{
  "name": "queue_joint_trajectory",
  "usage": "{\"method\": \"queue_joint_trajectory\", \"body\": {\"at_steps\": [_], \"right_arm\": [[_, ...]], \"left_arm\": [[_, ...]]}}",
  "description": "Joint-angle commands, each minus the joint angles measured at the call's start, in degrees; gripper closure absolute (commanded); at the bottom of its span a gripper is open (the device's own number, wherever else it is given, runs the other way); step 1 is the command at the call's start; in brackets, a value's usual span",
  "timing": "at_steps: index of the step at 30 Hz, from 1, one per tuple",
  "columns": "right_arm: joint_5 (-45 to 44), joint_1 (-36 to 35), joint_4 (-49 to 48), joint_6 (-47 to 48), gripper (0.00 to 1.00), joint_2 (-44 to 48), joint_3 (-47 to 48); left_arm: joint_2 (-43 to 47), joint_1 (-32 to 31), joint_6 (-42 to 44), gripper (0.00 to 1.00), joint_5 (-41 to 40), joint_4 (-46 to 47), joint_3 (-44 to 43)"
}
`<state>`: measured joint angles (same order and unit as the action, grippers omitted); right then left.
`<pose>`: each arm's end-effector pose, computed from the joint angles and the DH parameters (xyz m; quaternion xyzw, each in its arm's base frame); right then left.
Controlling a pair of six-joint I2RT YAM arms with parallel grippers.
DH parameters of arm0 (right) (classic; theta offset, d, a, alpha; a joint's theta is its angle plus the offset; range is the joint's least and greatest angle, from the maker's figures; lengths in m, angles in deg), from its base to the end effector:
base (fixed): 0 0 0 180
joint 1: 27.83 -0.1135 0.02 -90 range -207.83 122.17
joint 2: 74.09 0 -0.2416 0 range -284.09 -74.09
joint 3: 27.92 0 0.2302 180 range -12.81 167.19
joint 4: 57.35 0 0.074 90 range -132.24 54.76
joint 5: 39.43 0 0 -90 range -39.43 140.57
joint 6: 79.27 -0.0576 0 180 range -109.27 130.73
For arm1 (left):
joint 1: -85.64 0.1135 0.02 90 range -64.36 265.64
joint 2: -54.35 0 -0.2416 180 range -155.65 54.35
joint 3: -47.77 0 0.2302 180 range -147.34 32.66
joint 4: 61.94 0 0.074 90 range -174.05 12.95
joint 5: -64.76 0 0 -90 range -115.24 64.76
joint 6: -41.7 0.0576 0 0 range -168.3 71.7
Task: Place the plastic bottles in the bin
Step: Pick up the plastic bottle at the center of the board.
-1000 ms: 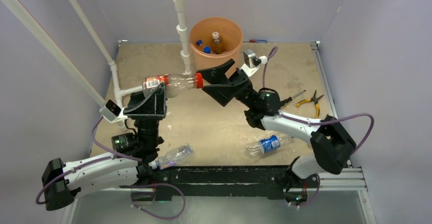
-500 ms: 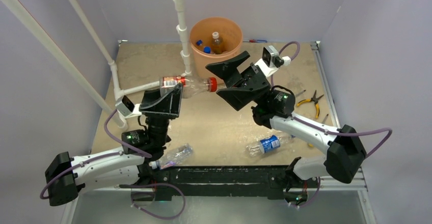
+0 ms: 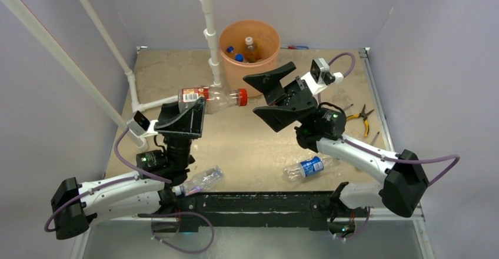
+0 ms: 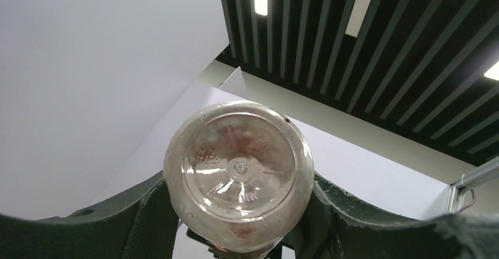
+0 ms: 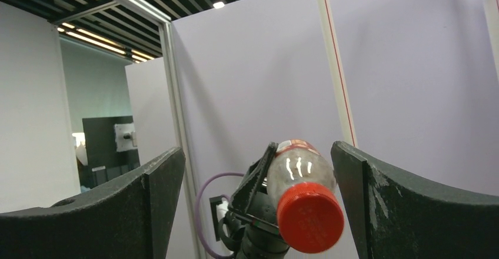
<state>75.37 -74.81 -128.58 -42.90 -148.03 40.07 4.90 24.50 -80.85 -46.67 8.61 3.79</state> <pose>0.1426 0.1882 0.4365 -0.1973 0.2209 0.7634 0.5740 0.0888 -0.1176 0.3909 -0.1236 0.2503 -0.6725 0.6855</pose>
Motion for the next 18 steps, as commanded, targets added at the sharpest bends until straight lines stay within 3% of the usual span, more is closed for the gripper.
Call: {"method": "queue_joint_trajectory", "body": {"at_steps": [1, 9, 15, 18], "right_arm": [[-0.3, -0.3, -1.4, -0.2, 0.01, -1.4, 0.5], [3.2, -0.5, -3.8, -5.1, 0.01, -5.6, 3.9], [3.7, -0.7, -8.2, -8.5, 0.14, -7.2, 3.8], [3.6, -0.7, -10.6, -10.3, 0.25, -7.9, 3.7]], "left_arm": [[0.4, -0.1, -1.6, 0.68, 2.7, 3.9, -3.0], [-0.9, -0.1, -2.5, 0.68, 2.8, 5.0, -3.1], [-1.4, -0.1, -2.2, 0.68, 2.4, 5.3, -3.1], [-1.6, -0.1, -2.0, 0.68, 2.1, 5.5, -2.9]]}}
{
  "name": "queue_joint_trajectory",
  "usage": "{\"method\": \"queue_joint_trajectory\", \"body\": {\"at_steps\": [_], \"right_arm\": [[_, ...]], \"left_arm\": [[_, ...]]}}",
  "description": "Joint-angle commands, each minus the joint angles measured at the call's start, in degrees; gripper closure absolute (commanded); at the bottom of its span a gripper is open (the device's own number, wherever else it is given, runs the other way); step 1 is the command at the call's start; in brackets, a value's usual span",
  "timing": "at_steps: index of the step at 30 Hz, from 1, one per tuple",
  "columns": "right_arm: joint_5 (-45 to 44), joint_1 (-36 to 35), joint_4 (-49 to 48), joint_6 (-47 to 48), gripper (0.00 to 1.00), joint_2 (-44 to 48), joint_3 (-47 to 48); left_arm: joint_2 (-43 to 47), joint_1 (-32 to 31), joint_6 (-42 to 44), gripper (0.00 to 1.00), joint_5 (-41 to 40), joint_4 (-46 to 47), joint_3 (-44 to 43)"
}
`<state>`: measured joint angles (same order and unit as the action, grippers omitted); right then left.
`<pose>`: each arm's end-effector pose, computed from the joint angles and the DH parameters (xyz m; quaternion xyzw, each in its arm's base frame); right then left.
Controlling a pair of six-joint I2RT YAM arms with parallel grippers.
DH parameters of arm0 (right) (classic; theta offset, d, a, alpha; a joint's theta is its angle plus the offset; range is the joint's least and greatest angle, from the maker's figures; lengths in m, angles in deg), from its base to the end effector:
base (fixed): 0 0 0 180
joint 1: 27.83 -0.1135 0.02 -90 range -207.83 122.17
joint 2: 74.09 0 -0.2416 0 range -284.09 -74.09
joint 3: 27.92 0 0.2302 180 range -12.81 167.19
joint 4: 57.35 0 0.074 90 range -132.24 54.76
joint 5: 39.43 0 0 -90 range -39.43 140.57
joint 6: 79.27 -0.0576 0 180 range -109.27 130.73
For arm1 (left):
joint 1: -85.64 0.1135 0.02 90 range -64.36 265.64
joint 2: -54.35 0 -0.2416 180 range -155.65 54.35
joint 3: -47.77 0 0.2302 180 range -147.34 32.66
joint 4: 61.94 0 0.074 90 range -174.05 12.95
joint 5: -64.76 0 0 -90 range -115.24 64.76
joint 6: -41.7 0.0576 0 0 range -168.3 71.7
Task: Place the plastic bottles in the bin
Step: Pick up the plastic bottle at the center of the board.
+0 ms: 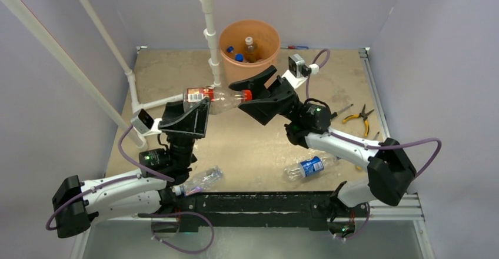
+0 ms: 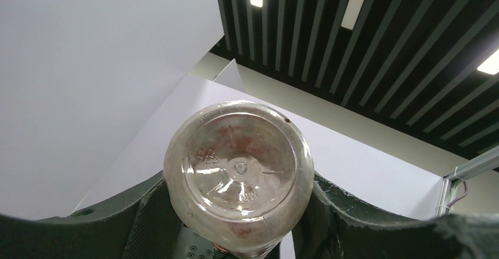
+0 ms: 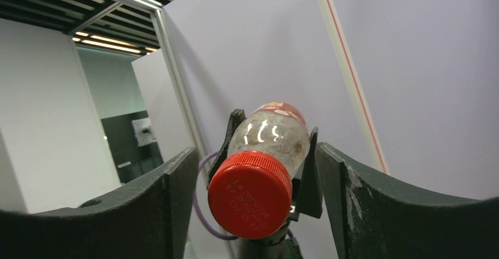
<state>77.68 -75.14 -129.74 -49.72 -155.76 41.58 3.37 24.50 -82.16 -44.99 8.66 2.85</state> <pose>0.1653 0.2179 0.4128 -0.1964 0.2741 0.7944 0.5052 0.0904 -0.1237 0.3927 -0.1114 0.2504 -0.6830 0.6771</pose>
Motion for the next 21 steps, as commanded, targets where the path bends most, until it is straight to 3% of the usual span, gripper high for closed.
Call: {"method": "queue_joint_trajectory", "body": {"at_steps": [1, 8, 10, 12, 14, 15, 17, 18, 21], "right_arm": [[1.3, -0.4, -9.9, -4.1, 0.30, -0.5, 2.2], [0.1, -0.4, -13.8, -5.3, 0.71, -1.1, 0.9], [0.2, -0.4, -14.7, -5.2, 0.82, -0.9, 0.4], [1.0, -0.4, -14.1, -5.0, 0.91, -0.1, -0.2], [2.8, -0.3, -11.6, -3.6, 1.00, 1.6, -1.1], [3.4, 0.3, -9.6, -2.8, 1.00, 3.0, -2.1], [5.6, 2.3, -2.6, 0.4, 1.00, 9.0, -3.8], [6.2, 3.2, 4.6, 3.7, 1.00, 12.3, -4.2], [1.9, 3.8, 38.6, 22.4, 1.00, 23.6, -0.3]], "left_arm": [[-0.2, -0.1, -0.7, 0.68, 0.3, 5.6, -1.9], [-0.6, -0.1, -0.9, 0.67, -0.2, 6.3, -0.5], [-0.5, -0.1, -1.0, 0.62, -0.3, 6.6, 0.3], [-0.1, -0.1, -1.2, 0.48, -0.4, 6.5, 1.4], [1.3, -0.1, -0.7, 0.25, 0.1, 4.6, 2.4], [2.9, -0.1, -0.2, 0.15, 0.8, 1.9, 2.8], [9.0, -0.1, 2.3, 0.07, 2.4, -8.0, 3.4], [13.3, -0.1, 4.6, 0.05, 2.4, -18.8, 3.4], [26.6, -0.1, 9.7, 0.02, -3.2, -50.6, -0.4]]}}
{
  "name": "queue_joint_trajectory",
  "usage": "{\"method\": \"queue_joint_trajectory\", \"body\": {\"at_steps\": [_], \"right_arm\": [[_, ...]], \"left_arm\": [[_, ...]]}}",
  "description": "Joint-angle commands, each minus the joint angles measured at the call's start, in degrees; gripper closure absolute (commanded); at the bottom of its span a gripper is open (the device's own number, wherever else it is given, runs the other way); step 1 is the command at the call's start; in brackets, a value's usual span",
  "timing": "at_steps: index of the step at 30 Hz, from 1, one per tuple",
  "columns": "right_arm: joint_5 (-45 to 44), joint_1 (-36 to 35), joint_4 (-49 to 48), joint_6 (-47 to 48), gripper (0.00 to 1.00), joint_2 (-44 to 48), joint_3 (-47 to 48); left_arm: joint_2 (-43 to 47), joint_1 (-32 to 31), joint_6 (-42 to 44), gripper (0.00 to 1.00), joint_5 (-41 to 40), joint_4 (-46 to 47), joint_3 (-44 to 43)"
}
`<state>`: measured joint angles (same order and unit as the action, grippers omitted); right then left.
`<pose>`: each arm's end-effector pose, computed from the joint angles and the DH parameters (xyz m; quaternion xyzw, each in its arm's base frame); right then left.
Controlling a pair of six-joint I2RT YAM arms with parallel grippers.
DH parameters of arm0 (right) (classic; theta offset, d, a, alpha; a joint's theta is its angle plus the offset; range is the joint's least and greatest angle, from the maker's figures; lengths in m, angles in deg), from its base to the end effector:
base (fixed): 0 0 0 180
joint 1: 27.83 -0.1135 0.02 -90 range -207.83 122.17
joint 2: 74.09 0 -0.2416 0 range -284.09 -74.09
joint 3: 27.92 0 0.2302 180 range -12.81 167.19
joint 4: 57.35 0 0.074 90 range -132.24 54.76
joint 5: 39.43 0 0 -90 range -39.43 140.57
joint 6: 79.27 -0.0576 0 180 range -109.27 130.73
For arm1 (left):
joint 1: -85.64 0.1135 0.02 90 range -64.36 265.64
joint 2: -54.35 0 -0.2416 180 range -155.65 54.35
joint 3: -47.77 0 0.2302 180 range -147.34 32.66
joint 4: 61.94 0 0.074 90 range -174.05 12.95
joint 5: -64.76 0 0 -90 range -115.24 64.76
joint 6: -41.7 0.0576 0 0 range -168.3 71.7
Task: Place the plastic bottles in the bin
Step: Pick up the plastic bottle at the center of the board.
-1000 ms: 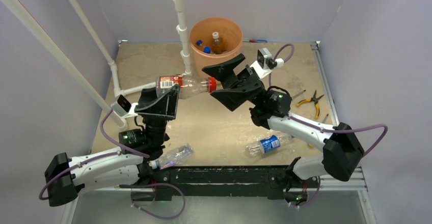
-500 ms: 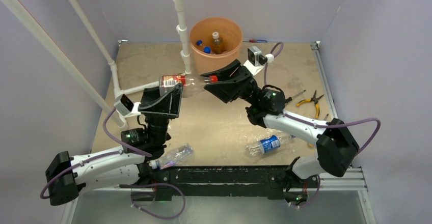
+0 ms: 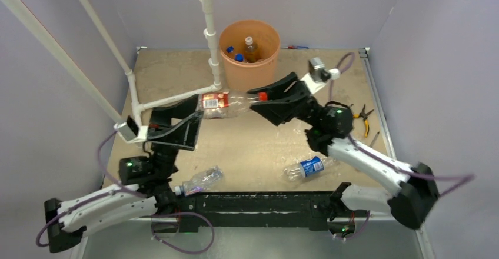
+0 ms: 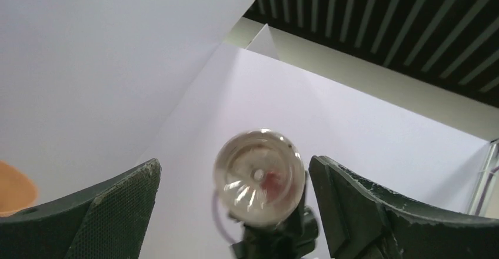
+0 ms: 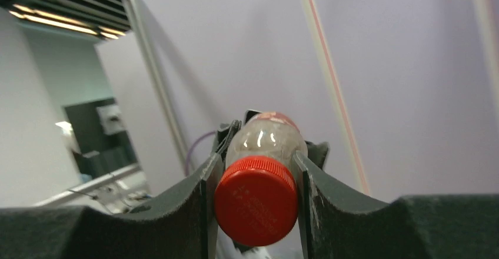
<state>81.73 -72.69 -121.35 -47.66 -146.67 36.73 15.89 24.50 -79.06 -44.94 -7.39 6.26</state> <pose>0.1523 0.1936 0.4146 -0.2220 0.3094 0.7709 0.5105 0.0795 -0.1040 0.3843 -0.0865 0.3083 -0.6468 0.6921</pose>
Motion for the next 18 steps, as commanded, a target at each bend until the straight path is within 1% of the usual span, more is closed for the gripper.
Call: {"method": "queue_joint_trajectory", "body": {"at_steps": [1, 2, 3, 5, 6, 7, 8, 10, 11, 13, 16, 18], "right_arm": [[-4.6, 1.3, 41.4, 26.2, 1.00, 17.1, 7.1], [-6.1, 1.3, 52.7, 30.8, 1.00, 18.6, 9.1], [-6.9, 1.3, 58.1, 32.6, 1.00, 19.4, 11.2], [-12.5, 1.3, 75.6, 38.0, 1.00, 18.5, 17.4], [-13.4, 1.3, 82.8, 39.5, 1.00, 16.5, 21.3], [-14.0, 1.3, 89.0, 40.8, 1.00, 14.3, 25.0], [-14.5, 1.3, 94.4, 42.6, 1.00, 11.8, 28.4], [-14.8, 1.3, 103.2, 44.4, 1.00, 7.3, 34.3], [-15.4, 1.3, 106.6, 45.3, 1.00, 5.2, 37.1], [-17.3, 1.1, 112.3, 46.7, 1.00, 2.3, 41.3], [-22.1, 0.8, 117.4, 47.9, 1.00, 1.3, 44.4], [-24.1, 0.6, 119.5, 48.3, 1.00, 1.0, 44.6]], "left_arm": [[17.3, -0.1, 8.1, 0.01, -6.2, -43.5, -5.6], [19.8, -0.1, 9.1, 0.01, -9.3, -51.9, -8.2], [20.7, -0.1, 10.0, 0.01, -12.1, -58.9, -10.3], [19.2, -0.1, 12.0, 0.01, -15.4, -69.9, -14.0], [16.5, -0.1, 13.8, 0.01, -15.2, -73.8, -16.2], [13.1, -0.1, 14.8, 0.01, -13.4, -77.8, -18.7], [8.2, -0.1, 16.0, 0.01, -12.1, -81.1, -21.9], [-1.4, -0.1, 18.2, 0.01, -6.4, -87.2, -27.5], [-5.4, -0.2, 19.4, 0.01, -3.9, -88.7, -29.5], [-9.1, -0.8, 21.7, 0.01, -0.7, -89.1, -31.1], [-7.4, -1.6, 26.5, 0.01, 2.4, -86.1, -29.8], [-5.9, -1.5, 30.1, 0.01, 4.5, -85.9, -29.7]]}}
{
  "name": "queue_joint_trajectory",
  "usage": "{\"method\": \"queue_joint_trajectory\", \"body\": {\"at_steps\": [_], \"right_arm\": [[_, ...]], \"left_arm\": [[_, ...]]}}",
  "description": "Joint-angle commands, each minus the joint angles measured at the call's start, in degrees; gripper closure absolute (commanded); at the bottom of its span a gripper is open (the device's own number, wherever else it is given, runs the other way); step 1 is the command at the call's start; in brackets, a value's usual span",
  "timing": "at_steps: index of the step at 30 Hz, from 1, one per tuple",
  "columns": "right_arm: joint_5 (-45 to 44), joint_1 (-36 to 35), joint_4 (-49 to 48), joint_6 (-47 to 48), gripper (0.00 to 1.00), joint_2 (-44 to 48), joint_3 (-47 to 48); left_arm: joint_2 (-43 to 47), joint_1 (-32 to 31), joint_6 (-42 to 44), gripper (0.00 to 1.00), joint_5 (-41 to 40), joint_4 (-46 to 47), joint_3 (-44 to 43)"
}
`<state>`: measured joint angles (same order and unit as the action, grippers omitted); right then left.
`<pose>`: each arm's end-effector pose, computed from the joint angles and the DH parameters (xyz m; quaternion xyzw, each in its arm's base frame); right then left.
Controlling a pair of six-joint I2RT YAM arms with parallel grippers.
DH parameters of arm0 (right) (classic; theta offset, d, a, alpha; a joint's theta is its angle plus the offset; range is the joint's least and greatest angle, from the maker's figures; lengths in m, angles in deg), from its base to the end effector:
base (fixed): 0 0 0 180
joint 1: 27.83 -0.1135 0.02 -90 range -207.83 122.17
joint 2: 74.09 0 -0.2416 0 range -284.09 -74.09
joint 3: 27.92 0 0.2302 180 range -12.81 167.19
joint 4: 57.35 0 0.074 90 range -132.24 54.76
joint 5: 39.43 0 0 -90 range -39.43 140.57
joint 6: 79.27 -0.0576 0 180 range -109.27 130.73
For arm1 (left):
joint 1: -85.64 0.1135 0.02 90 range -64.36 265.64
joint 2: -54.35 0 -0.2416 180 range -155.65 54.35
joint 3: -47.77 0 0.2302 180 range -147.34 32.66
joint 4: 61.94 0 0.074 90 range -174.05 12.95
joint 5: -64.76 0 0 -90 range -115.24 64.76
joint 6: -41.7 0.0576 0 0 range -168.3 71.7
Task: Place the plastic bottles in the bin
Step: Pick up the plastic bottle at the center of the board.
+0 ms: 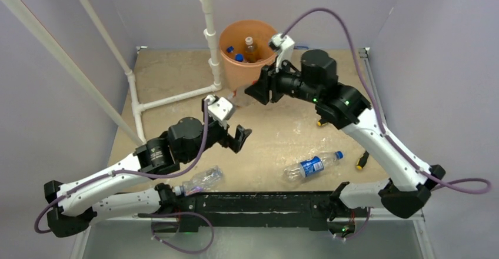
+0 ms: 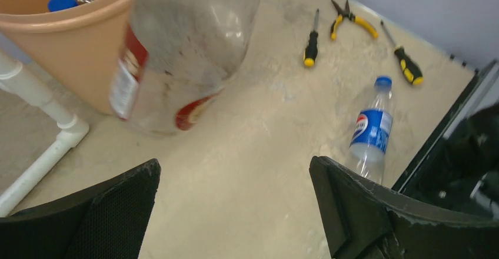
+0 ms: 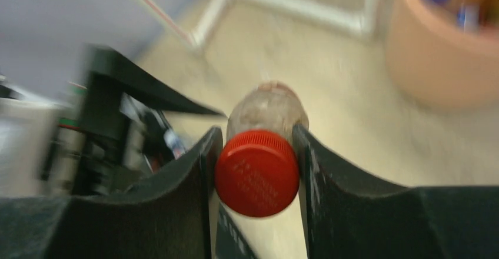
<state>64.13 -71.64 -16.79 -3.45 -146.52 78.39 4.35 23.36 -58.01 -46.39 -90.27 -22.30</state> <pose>0.1835 0.1948 0.4570 -0.2656 0.6971 0.3971 0.5346 0.1148 -0.1739 0.3592 0.2215 0.7197 -0.2658 0.6020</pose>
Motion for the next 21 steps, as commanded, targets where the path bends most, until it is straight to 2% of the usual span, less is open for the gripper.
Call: {"method": "queue_joint_trajectory", "body": {"at_steps": [1, 4, 8, 13, 17, 21], "right_arm": [[-7.8, -1.1, 15.9, 4.1, 1.00, 0.6, 3.0], [-12.7, -3.9, 18.4, 4.4, 1.00, -0.3, 2.8], [-18.3, -9.5, 19.5, 4.0, 1.00, -2.0, 1.9], [-17.6, -11.0, 15.7, 2.8, 1.00, -0.5, 1.2], [-13.9, -11.0, 13.1, 2.2, 1.00, 0.8, 1.1], [-10.3, -11.0, 12.6, 2.6, 1.00, 0.7, 1.4]], "left_arm": [[5.7, -0.4, 12.3, 0.01, 6.9, -4.1, -1.7], [3.5, -0.4, 18.9, 0.01, 8.3, -8.4, -4.1], [1.5, -0.5, 26.8, 0.01, 9.8, -8.0, -2.5], [0.3, -0.5, 31.2, 0.01, 13.5, -6.4, -0.6], [0.5, -0.5, 31.1, 0.01, 16.0, -3.8, 0.7], [-0.5, -0.5, 30.2, 0.04, 15.0, -2.5, 0.6]]}}
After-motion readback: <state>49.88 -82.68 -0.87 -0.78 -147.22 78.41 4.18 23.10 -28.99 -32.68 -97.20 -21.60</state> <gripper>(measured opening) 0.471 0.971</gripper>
